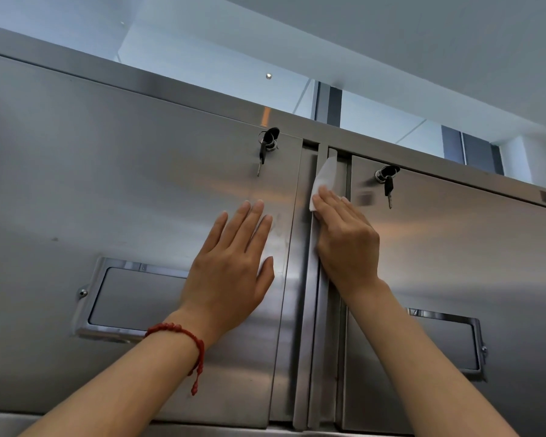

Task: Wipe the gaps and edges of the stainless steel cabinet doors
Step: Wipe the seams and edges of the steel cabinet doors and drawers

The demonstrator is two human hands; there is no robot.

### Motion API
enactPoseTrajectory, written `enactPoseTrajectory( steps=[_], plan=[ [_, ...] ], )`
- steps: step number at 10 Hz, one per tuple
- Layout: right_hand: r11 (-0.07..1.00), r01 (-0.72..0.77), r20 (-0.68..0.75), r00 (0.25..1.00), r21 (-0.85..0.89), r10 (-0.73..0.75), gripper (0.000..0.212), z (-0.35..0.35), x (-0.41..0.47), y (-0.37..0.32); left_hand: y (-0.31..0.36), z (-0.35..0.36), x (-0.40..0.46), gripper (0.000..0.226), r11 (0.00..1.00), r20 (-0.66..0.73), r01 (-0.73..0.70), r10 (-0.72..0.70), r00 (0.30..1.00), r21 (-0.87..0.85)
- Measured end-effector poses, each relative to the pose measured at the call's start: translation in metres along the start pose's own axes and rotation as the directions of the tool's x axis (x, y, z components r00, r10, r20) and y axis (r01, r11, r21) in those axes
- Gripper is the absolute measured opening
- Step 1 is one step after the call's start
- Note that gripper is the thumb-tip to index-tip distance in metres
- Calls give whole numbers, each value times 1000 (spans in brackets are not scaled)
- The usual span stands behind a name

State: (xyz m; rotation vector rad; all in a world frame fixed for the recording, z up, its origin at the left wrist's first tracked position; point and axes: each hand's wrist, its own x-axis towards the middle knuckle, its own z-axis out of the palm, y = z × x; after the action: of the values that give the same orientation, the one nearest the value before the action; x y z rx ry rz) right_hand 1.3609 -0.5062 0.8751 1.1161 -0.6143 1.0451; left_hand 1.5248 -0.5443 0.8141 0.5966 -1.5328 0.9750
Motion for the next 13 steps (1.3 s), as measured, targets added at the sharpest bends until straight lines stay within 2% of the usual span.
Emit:
enactPoseTrajectory(
  steps=[7, 10, 13],
  plan=[
    [1000, -5, 0, 1000, -18, 5, 27, 11, 29, 9, 0, 0, 0, 57, 1000, -4, 1, -1, 1000, -11],
    [994, 93, -19, 995, -53, -94, 27, 12, 24, 15, 0, 1, 0, 57, 1000, -13, -3, 2, 1000, -8],
    [996, 77, -6, 997, -43, -77, 29, 12, 21, 14, -1, 1, 1, 56, 1000, -25, -3, 3, 1000, -7]
  ],
)
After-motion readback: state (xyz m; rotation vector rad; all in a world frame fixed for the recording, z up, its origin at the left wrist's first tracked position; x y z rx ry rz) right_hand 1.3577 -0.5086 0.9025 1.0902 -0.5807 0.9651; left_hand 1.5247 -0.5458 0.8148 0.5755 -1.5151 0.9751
